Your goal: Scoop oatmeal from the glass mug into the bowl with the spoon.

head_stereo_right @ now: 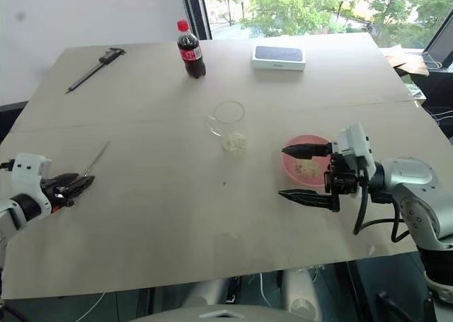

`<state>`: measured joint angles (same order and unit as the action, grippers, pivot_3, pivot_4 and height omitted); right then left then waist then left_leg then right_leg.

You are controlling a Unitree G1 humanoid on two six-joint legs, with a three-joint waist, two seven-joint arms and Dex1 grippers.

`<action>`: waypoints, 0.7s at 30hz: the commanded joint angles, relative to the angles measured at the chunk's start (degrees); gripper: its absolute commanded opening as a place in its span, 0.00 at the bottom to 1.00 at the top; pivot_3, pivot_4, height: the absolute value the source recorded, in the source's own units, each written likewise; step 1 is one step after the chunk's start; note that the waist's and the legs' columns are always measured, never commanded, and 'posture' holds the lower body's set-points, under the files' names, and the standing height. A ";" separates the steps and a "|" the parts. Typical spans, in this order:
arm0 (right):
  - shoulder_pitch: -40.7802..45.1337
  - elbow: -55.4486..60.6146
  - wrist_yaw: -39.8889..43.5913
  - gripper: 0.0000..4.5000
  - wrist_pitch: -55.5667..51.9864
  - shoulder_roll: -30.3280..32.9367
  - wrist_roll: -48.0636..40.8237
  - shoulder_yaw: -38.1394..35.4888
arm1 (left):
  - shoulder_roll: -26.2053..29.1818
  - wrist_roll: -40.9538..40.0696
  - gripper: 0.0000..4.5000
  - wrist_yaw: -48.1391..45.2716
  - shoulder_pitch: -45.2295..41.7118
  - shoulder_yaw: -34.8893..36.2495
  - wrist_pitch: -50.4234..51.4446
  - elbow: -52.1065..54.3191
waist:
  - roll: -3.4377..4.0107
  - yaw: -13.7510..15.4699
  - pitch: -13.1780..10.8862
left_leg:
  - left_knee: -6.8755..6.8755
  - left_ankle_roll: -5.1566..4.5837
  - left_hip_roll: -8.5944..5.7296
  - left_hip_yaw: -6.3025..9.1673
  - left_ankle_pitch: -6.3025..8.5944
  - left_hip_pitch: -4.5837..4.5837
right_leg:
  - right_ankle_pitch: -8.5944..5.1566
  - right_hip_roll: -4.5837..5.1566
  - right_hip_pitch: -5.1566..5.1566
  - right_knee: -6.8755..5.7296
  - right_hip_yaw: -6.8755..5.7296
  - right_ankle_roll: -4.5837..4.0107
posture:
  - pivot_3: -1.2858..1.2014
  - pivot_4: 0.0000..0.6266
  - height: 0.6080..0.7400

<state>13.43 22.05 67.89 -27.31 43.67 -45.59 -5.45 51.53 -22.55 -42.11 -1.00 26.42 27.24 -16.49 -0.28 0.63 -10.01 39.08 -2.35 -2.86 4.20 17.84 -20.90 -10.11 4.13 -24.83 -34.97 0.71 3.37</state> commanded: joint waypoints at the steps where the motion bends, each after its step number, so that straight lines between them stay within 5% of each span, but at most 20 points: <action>1: -0.32 2.63 -0.45 1.00 0.03 0.14 -1.04 -1.47 | 0.02 2.04 0.06 -0.59 2.00 -1.08 -0.48 -1.84 | 0.05 -0.08 0.03 | 0.00 0.00 0.01 -0.01 0.00 0.01 | 0.01 -0.01 0.00 0.00 0.01 -0.01 | 0.52 0.24 1.00; 9: 0.84 2.61 -1.30 1.00 -1.06 0.12 -2.01 -1.57 | -5.03 1.25 0.01 2.03 4.72 1.99 -6.29 3.57 | 0.21 0.05 0.13 | 0.00 0.01 -0.01 -0.12 -0.01 0.02 | 0.02 0.05 0.00 0.03 0.12 -0.01 | 0.52 0.24 1.00; 21: 10.02 -0.04 -6.40 1.00 -8.59 -2.19 -9.51 -2.64 | -9.90 -6.76 0.01 15.42 1.09 10.34 0.32 38.66 | -0.30 0.29 -0.02 | 0.07 0.04 0.01 0.14 -0.02 -0.18 | 0.06 0.06 -0.02 0.06 0.07 -0.07 | 0.52 0.24 1.00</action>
<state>22.65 21.24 62.50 -34.61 41.75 -52.52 -5.81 41.75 -27.24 -28.74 1.47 35.45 26.41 16.44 -0.59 0.92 -10.02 39.14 -2.30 -2.85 4.33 17.81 -21.08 -10.05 4.18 -24.84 -34.90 0.75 3.30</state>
